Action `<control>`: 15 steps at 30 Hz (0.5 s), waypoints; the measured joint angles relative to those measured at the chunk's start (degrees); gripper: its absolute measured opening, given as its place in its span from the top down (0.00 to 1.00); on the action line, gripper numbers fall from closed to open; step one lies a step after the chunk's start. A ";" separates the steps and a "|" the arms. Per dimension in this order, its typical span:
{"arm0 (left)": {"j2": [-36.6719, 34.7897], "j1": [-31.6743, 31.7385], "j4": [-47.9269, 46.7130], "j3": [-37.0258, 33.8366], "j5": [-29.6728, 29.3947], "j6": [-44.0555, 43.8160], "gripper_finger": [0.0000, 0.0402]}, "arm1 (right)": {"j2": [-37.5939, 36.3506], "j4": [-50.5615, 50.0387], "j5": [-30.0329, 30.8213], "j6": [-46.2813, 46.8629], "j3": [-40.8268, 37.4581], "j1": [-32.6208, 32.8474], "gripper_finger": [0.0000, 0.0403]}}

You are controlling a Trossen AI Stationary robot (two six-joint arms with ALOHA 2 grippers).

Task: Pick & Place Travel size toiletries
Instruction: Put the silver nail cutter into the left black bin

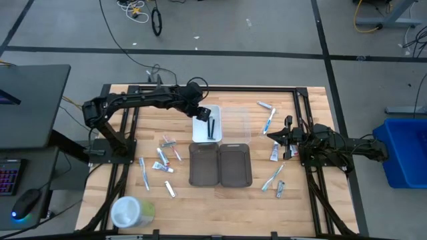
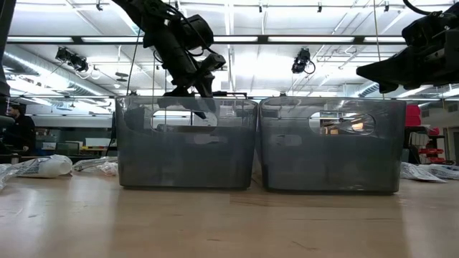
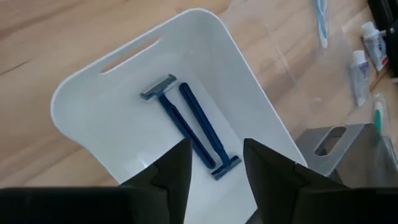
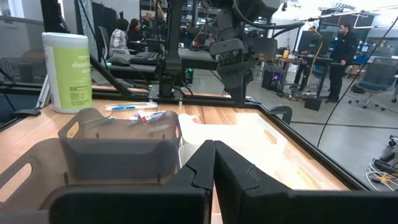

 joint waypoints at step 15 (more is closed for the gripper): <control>-6.64 -0.03 -0.10 0.00 0.69 7.69 0.86 | 0.00 0.00 0.00 0.00 0.00 0.00 0.97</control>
